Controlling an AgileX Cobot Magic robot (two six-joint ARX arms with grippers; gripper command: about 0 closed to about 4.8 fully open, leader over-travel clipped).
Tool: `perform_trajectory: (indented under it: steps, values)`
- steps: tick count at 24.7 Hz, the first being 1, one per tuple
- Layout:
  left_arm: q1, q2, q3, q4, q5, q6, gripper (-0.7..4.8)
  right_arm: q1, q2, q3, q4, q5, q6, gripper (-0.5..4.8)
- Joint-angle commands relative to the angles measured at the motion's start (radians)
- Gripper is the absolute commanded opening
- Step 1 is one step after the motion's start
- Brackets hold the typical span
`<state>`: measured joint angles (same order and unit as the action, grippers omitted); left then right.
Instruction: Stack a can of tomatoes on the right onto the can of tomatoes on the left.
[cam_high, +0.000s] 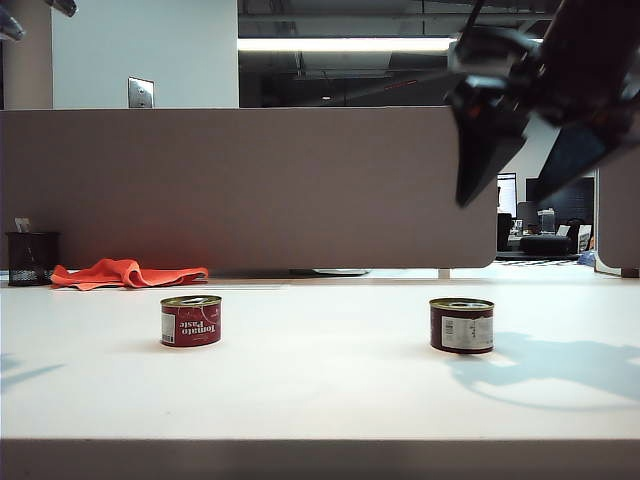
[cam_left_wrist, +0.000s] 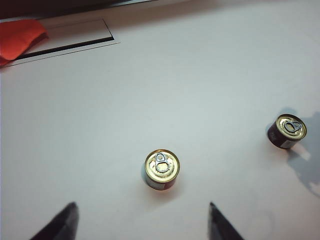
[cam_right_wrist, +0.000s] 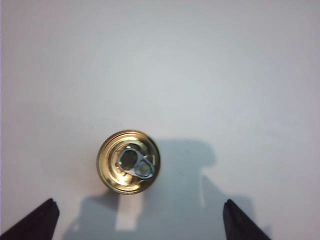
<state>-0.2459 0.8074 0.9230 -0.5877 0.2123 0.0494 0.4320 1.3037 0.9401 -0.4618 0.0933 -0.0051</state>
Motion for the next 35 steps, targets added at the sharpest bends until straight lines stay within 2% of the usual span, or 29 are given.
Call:
perform_trajectory:
  steps: [1, 3, 12, 28, 34, 35]
  values:
    - [0.001, 0.000, 0.003, 0.003, 0.002, -0.005, 3.25, 0.000, 0.108, 0.060, 0.020, -0.024, 0.096, 4.79]
    - [0.001, 0.000, 0.003, -0.006, 0.002, -0.005, 3.41, 0.000, 0.191, 0.114, 0.017, -0.034, 0.110, 4.79]
    - [0.002, 0.000, 0.003, -0.025, 0.002, -0.004, 3.41, 0.001, 0.364, 0.243, -0.042, -0.040, 0.208, 4.79]
    - [0.002, -0.003, 0.009, -0.046, 0.002, -0.005, 3.41, 0.000, 0.475, 0.264, -0.130, -0.040, 0.223, 4.79]
    - [0.002, -0.003, 0.009, -0.044, 0.001, -0.004, 3.40, 0.000, 0.475, 0.264, -0.144, -0.040, 0.222, 3.53]
    - [0.002, -0.002, 0.009, -0.043, 0.001, -0.004, 3.40, 0.000, 0.475, 0.264, -0.144, -0.040, 0.222, 3.15]
